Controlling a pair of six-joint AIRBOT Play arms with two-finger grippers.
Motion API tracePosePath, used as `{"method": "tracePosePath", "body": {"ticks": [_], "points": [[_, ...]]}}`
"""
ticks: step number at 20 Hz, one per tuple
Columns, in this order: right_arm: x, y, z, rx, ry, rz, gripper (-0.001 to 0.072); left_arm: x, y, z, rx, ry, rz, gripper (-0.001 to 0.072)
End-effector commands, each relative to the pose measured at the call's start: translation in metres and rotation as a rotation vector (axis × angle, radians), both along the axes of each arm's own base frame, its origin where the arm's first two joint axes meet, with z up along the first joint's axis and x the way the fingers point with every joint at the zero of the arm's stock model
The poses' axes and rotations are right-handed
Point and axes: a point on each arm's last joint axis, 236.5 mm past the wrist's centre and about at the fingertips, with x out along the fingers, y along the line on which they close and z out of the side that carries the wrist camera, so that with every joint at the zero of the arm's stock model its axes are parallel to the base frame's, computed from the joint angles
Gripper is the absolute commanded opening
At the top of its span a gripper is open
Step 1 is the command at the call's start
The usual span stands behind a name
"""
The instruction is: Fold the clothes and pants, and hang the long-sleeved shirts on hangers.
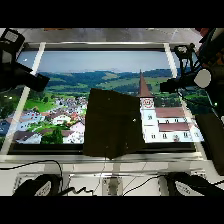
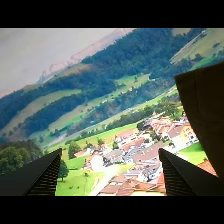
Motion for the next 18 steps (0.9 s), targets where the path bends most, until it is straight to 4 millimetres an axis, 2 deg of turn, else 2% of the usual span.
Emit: {"method": "tracePosePath", "body": {"ticks": [1,15,17,18], "points": [[0.000,0.000,0.000,0.000,0.001,0.000,0.0044,0.000,0.000,0.000,0.000,-0.001,0.001,0.0690],[0.001,0.001,0.000,0.001,-0.003,0.001,0.0044,0.000,0.000,0.000,0.000,-0.001,0.001,0.0690],[0.017,0.003,0.010,0.010,-0.082,0.003,0.0044,0.000,0.000,0.000,0.000,0.000,0.001,0.0690],[0.016,0.002,0.009,0.008,-0.076,0.003,0.0044,0.000,0.000,0.000,-0.002,0.000,0.000,0.0690]]}}
